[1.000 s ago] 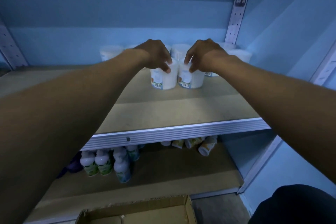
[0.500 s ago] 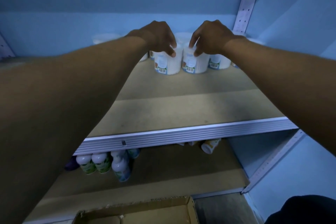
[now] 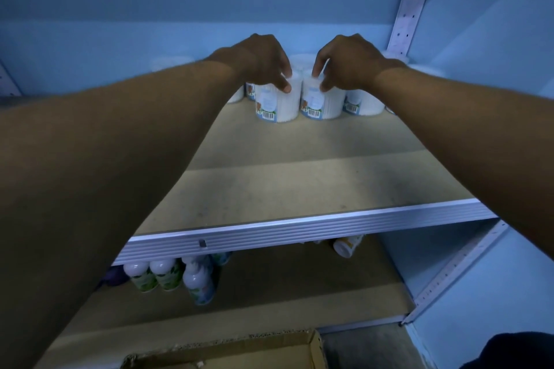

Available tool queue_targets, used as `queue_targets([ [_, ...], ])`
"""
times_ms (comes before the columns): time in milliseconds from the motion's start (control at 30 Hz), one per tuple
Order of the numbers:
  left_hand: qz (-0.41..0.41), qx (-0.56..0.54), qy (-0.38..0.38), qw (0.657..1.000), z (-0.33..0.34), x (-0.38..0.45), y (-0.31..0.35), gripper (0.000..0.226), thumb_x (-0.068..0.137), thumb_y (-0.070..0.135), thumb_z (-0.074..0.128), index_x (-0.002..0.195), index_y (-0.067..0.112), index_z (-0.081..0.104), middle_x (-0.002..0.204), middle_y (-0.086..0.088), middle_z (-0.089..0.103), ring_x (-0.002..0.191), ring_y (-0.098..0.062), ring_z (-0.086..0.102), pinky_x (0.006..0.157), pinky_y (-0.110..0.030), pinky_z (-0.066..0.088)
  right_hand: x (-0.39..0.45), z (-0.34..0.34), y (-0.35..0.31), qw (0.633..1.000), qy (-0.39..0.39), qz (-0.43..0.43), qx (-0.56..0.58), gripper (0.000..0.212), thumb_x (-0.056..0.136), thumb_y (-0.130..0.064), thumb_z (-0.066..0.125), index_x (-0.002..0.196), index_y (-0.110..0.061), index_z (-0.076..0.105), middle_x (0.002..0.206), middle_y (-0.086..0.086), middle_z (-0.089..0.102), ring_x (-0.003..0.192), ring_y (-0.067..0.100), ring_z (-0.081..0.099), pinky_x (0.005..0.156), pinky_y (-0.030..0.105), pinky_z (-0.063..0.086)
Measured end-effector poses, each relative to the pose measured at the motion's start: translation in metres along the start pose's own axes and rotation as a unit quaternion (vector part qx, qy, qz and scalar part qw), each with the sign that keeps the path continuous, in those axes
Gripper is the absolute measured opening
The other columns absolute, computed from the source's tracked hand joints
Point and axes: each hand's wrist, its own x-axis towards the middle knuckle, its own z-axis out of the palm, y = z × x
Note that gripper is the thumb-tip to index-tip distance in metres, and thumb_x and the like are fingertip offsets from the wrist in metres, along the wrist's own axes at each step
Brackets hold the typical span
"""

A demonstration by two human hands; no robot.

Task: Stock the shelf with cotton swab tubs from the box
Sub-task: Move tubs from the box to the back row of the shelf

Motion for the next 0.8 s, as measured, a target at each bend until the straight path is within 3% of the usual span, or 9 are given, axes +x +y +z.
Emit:
queue_targets([
  [100, 0.008, 0.004, 0.004, 1.000, 0.001, -0.006, 0.000, 0.045, 0.083, 0.038, 0.076, 0.124, 0.022, 0.068, 0.132, 0.001, 0.062, 0.121, -0.020, 0.056, 0.100, -0.030, 0.040, -0.001, 0.004, 0.000, 1.000, 0.000, 0.008, 0.005, 0.028, 0.077, -0.019, 0.084, 0.102, -0.022, 0.073, 0.119, 0.004, 0.061, 0.115, 0.027, 0.054, 0.085, 0.030, 0.040],
  [200, 0.011, 0.036, -0.017, 0.999, 0.002, -0.014, 0.000, 0.064, 0.082, 0.056, 0.069, 0.136, 0.026, 0.057, 0.145, 0.002, 0.050, 0.133, -0.021, 0.046, 0.111, -0.034, 0.035, -0.005, 0.004, -0.002, 1.000, -0.024, 0.007, -0.002, 0.044, 0.076, -0.031, 0.084, 0.117, -0.023, 0.071, 0.128, 0.006, 0.060, 0.123, 0.030, 0.050, 0.094, 0.034, 0.041],
  [300, 0.006, 0.057, -0.043, 0.997, 0.003, -0.024, -0.001, 0.081, 0.077, 0.065, 0.067, 0.147, 0.032, 0.042, 0.156, 0.005, 0.036, 0.143, -0.021, 0.033, 0.113, -0.035, 0.028, -0.016, 0.001, -0.004, 0.999, -0.030, 0.024, 0.021, 0.060, 0.076, -0.031, 0.085, 0.132, -0.023, 0.064, 0.140, 0.006, 0.054, 0.133, 0.029, 0.043, 0.104, 0.035, 0.037],
  [367, 0.006, 0.052, -0.042, 0.998, 0.003, -0.032, -0.001, 0.085, 0.075, 0.066, 0.069, 0.148, 0.035, 0.039, 0.157, 0.006, 0.034, 0.143, -0.020, 0.032, 0.113, -0.036, 0.029, -0.024, 0.000, -0.005, 0.998, -0.029, 0.037, 0.040, 0.066, 0.074, -0.033, 0.086, 0.135, -0.027, 0.061, 0.144, 0.004, 0.051, 0.132, 0.026, 0.046, 0.102, 0.032, 0.038],
  [500, 0.019, 0.046, -0.047, 0.998, -0.004, -0.057, 0.008, 0.083, 0.072, 0.069, 0.069, 0.144, 0.038, 0.043, 0.153, 0.010, 0.040, 0.139, -0.018, 0.038, 0.112, -0.036, 0.034, -0.044, -0.010, -0.017, 0.997, -0.043, 0.057, 0.043, 0.064, 0.071, -0.038, 0.087, 0.130, -0.035, 0.063, 0.141, 0.001, 0.053, 0.123, 0.023, 0.054, 0.094, 0.028, 0.042],
  [633, 0.025, 0.029, -0.048, 0.998, -0.012, -0.091, 0.015, 0.073, 0.074, 0.065, 0.070, 0.139, 0.039, 0.048, 0.144, 0.011, 0.047, 0.131, -0.014, 0.045, 0.106, -0.033, 0.038, -0.075, -0.022, -0.030, 0.996, -0.031, 0.041, 0.077, 0.042, 0.071, -0.036, 0.086, 0.109, -0.037, 0.069, 0.121, 0.003, 0.061, 0.099, 0.017, 0.061, 0.088, 0.028, 0.050],
  [800, 0.065, 0.018, -0.038, 0.997, -0.019, -0.136, 0.013, 0.069, 0.071, 0.065, 0.073, 0.131, 0.034, 0.057, 0.134, 0.011, 0.058, 0.113, -0.013, 0.053, 0.102, -0.034, 0.044, -0.122, -0.041, -0.053, 0.994, -0.027, 0.001, 0.107, 0.030, 0.074, -0.031, 0.085, 0.101, -0.028, 0.072, 0.100, -0.003, 0.063, 0.092, 0.015, 0.055, 0.075, 0.027, 0.044],
])
